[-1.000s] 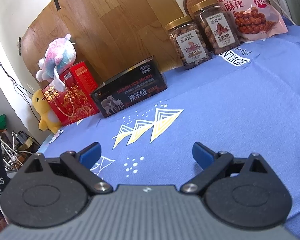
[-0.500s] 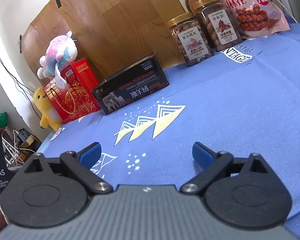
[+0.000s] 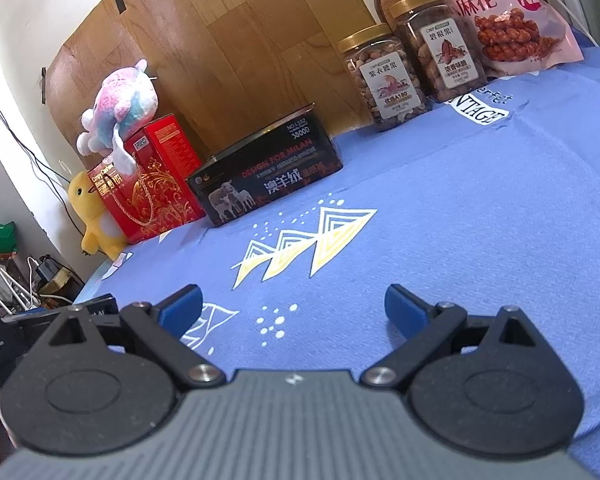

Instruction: Organize snacks

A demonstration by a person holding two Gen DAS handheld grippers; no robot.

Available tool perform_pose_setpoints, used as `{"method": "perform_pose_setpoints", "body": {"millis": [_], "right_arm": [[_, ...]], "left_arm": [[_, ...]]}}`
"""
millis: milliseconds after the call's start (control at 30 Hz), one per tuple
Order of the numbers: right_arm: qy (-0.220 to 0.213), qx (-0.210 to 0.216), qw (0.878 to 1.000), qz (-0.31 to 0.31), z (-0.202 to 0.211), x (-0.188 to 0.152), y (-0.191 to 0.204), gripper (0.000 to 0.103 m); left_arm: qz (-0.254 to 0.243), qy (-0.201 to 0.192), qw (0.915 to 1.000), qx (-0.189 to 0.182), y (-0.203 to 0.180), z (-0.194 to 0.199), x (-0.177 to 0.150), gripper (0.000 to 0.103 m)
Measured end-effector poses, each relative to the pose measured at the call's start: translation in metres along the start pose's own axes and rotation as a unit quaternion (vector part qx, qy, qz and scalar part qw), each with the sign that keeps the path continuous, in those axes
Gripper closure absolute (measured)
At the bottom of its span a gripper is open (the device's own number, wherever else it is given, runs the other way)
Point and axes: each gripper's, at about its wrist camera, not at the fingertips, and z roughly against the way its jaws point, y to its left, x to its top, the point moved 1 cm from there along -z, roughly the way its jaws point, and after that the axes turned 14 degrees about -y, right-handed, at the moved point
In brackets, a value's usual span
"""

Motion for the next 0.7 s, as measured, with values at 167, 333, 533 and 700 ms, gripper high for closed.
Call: {"method": "perform_pose_setpoints", "body": {"millis": [167,333,533,700], "right_arm": [[-0.008,0.004,1.000,0.011,0.002,0.002,0.005,0.004],[-0.019,0.009,1.000,0.017,0.005,0.006,0.007,0.004],[-0.039,0.003,0.999,0.017,0.011,0.011,0.006,0.004],[-0.045,0.000,0.999,0.014,0.013,0.012,0.004,0.004]], "left_arm": [[0.002,0.006,0.9999,-0.016,-0.003,0.000,0.001,0.000],[0.009,0.027,0.9974,-0.067,-0.015,0.005,0.001,0.000],[0.009,0.040,0.9929,-0.112,-0.032,0.015,0.003,0.000],[0.006,0.041,0.9907,-0.130,-0.040,0.021,0.004,0.000]]}}
